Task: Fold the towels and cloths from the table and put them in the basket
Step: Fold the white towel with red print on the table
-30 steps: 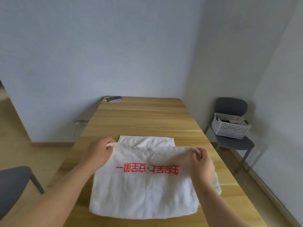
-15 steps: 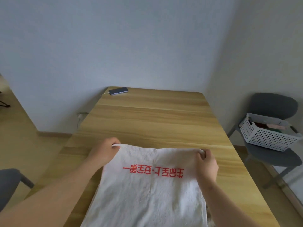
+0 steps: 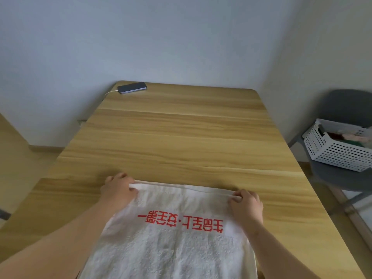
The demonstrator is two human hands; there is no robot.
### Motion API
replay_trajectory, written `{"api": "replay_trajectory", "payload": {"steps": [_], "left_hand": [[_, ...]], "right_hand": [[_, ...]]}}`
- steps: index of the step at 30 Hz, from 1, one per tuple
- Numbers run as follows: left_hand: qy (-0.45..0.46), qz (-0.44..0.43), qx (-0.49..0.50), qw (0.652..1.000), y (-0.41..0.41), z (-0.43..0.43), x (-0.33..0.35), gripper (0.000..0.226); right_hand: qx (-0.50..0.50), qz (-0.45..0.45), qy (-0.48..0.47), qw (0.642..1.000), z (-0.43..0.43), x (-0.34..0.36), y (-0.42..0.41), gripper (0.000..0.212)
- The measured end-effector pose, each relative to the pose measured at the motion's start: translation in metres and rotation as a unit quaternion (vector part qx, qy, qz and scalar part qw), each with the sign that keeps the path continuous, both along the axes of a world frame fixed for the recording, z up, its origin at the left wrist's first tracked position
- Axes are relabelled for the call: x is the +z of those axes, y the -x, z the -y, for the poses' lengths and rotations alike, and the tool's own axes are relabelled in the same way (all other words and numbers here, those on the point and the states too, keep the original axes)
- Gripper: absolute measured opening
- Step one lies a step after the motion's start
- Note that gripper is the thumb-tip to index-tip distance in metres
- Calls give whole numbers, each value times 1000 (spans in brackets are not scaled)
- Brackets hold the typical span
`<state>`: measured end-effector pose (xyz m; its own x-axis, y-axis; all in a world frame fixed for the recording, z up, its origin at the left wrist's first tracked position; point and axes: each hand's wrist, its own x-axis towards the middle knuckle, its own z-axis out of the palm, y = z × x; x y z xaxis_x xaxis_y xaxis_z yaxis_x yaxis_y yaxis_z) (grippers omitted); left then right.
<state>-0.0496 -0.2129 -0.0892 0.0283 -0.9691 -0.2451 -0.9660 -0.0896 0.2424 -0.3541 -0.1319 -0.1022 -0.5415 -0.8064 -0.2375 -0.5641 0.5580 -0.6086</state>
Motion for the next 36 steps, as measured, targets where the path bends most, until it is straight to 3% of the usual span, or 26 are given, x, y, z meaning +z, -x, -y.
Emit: {"api": "replay_trajectory", "payload": {"steps": [8,14,17,20,25,33,36], "left_hand": [[-2,-28,11,1000,-7,1,-1,31],[18,-114,12,993,-9,0,-2,17],[34,-126,12,991,-10,0,-3,17],[59,-125,6,990,-13,0,0,18],[108,-165,6,980,-15,-6,30,2],[205,-283,23,937,-25,-15,133,20],[284,-295,15,912,-31,-23,191,18]], "right_hand": [[49,-9,103,993,7,0,0,9],[151,-86,-16,985,16,1,8,7],[143,-61,-46,987,19,2,9,14],[132,-3,-45,990,18,3,9,7],[65,86,54,993,8,30,6,7],[-8,112,228,967,-3,139,-6,8],[-21,110,320,941,-13,194,-13,20]]}}
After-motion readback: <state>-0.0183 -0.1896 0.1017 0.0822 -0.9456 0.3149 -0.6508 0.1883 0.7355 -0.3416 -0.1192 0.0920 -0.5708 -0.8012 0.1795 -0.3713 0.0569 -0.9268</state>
